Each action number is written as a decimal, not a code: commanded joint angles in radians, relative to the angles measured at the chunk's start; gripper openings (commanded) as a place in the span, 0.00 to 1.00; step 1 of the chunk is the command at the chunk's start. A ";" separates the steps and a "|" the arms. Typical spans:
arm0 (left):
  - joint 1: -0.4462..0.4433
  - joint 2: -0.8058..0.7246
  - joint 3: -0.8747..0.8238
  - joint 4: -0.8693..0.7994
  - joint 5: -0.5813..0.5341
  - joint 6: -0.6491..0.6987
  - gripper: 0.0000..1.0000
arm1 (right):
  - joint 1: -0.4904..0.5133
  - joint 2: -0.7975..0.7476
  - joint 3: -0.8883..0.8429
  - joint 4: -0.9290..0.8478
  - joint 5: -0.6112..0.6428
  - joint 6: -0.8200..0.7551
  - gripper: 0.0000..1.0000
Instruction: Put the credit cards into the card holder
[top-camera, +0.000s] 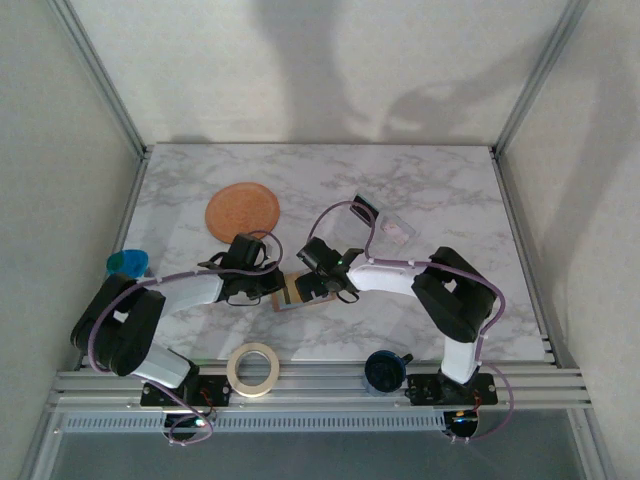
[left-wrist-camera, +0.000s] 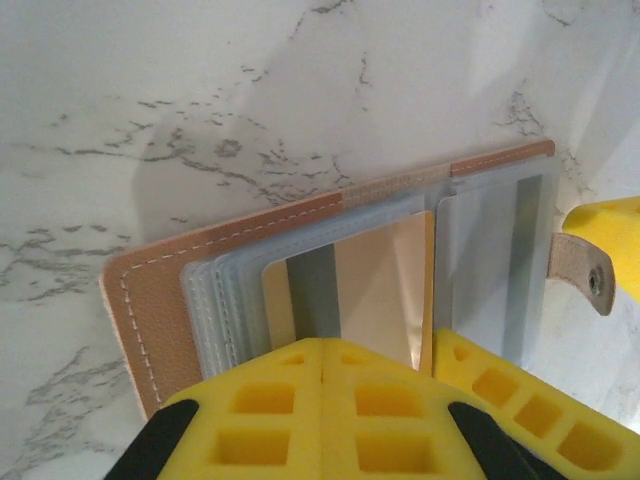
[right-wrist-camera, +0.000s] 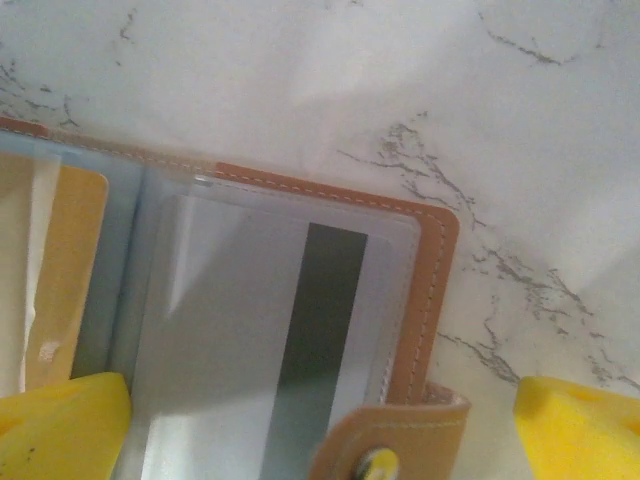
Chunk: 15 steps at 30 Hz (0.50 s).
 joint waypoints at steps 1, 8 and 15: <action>0.007 -0.008 -0.024 -0.026 -0.020 -0.001 0.02 | -0.003 0.005 -0.039 -0.037 0.019 0.004 0.99; 0.008 -0.027 -0.015 -0.038 -0.028 0.007 0.03 | -0.008 -0.049 -0.050 -0.043 0.014 0.000 0.99; 0.009 -0.065 -0.004 -0.045 -0.012 -0.004 0.08 | -0.007 -0.064 -0.002 -0.081 -0.045 -0.016 0.99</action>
